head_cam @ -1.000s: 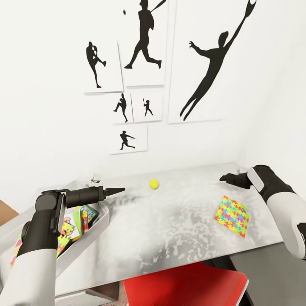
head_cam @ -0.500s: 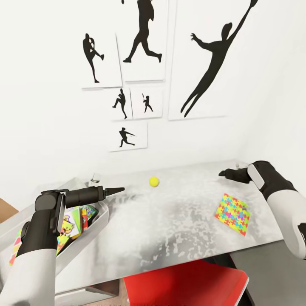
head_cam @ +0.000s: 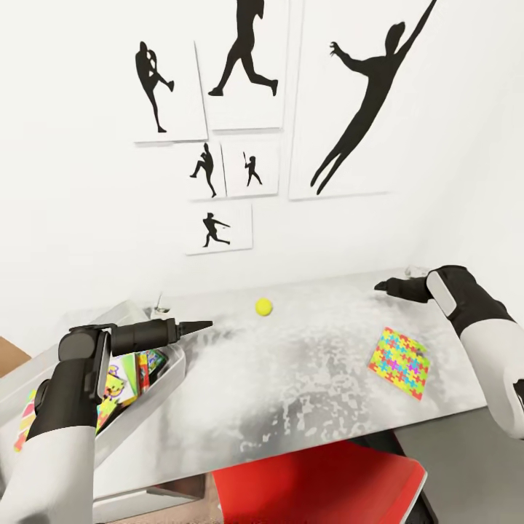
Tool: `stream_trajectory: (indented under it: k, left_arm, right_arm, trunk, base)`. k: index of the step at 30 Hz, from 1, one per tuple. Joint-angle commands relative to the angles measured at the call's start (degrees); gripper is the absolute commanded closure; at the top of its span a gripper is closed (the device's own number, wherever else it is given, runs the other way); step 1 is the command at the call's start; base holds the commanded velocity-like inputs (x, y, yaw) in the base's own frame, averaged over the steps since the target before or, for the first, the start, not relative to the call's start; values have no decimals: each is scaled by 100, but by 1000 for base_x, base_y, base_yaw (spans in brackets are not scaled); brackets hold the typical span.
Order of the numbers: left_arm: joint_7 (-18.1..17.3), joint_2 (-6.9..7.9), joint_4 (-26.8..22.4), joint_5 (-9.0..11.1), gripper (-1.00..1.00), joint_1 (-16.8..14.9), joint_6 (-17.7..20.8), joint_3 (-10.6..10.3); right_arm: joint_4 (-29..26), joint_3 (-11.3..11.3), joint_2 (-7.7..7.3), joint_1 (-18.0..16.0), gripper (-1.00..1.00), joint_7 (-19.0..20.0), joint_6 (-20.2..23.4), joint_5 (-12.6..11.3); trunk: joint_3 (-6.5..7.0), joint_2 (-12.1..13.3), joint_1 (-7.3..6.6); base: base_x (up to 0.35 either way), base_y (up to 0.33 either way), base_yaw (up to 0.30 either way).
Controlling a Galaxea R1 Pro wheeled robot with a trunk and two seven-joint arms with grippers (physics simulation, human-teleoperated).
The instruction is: Put all the toys in the child's room - the three board games (two on the bed and one on the table), the two jigsaw puzzles on the table, and the tennis ball on the table - inside the toy box on the table in the child's room.
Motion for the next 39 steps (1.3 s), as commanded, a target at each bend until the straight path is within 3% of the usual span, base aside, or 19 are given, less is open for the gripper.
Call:
stream_trajectory:
  k: [1,12,39]
  left_arm:
    - [-57,-2,-6,-58,-100,-6,60,8]
    - [-61,-4,-45,-58,-100,-12,64,3]
    - [-102,14,-414,-18,-100,-32,73,16]
  right_arm:
    - [-5,29,-8,-18,-100,33,19,23]
    - [32,39,1,-252,-100,34,20,34]
    - [182,63,-3,-245,-100,34,-25,42]
  trunk:
    - [-20,-12,3]
    - [-124,-12,3]
    - [-377,-12,3]
  base:
    - [0,0,0]
    - [0,0,0]
    - [0,0,0]
